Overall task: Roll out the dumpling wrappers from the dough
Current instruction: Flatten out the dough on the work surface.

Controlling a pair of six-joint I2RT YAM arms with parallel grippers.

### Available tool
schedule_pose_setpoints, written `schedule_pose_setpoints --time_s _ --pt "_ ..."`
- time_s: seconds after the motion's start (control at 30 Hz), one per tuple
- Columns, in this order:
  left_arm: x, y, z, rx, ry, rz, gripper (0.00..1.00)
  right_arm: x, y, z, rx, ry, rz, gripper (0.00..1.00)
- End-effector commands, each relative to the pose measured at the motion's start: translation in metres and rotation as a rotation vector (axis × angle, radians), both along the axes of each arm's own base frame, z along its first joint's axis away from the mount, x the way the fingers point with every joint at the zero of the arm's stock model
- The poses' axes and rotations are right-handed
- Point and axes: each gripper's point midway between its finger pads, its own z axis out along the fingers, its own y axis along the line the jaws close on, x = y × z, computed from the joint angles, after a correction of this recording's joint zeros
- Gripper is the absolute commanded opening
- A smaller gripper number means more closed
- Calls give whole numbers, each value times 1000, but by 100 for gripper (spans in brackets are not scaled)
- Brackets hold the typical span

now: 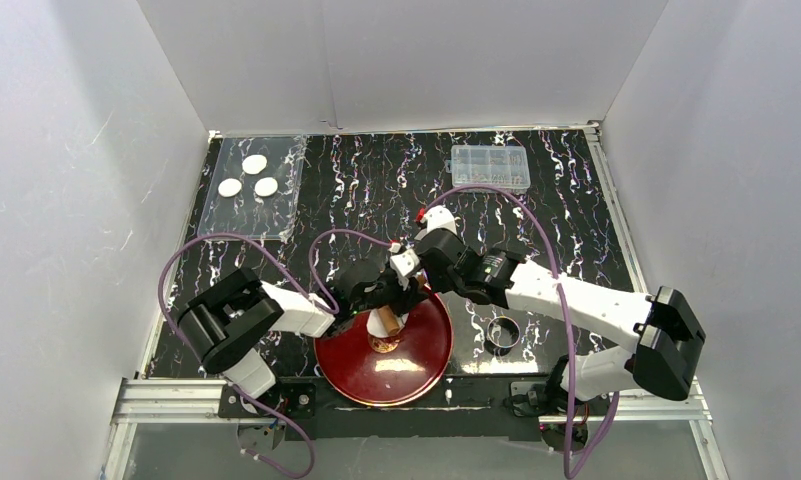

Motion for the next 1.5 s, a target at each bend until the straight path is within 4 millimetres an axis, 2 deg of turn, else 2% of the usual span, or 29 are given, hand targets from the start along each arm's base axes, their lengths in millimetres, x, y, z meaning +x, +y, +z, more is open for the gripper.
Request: schedule_pose_setpoints --time_s 0.0,0.03,0.13,0.27,0.47,0.53,0.63,0.7,0.73,0.77,0.83,0.93,1.0,1.13,1.27,1.37,1.47 --pt "3 7 10 59 -58 6 0 -51 67 39 194 56 319 1" --pt "1 6 15 53 -72 -16 0 -53 69 47 214 49 335 1" --pt "-11 5 23 34 -106 -87 18 -58 69 62 273 53 373 1" --pt "-15 6 27 20 -118 -109 32 -69 71 64 375 106 450 1" --pt "-13 4 35 -4 -118 -89 24 -67 69 60 480 162 421 1" --pt "-11 7 36 -6 -119 -67 2 -68 67 58 498 180 414 1" --pt "-13 7 41 -15 -146 -85 0 -69 64 56 515 216 409 1" --pt "-10 8 49 -27 -198 -87 0 -63 59 57 539 270 357 1" --pt "-5 7 57 -35 -244 -78 0 -57 57 60 594 320 324 28" --pt "-3 8 59 -35 -262 -71 0 -51 53 59 607 324 306 37" --pt "-5 7 59 -43 -261 -81 0 -47 50 60 599 313 280 46" --pt "-10 5 54 -44 -221 -97 0 -38 55 53 569 334 238 60" --pt "-6 5 56 -36 -239 -92 0 -31 59 55 539 316 225 61" --pt "-5 7 48 -14 -205 -74 0 -27 64 55 505 307 242 58" --pt "-2 7 50 -5 -210 -62 0 -29 69 44 459 338 240 60" --pt "1 6 54 -1 -228 -59 0 -31 74 46 468 344 254 60" --pt "1 6 56 -5 -227 -59 0 -31 74 48 467 346 257 55"
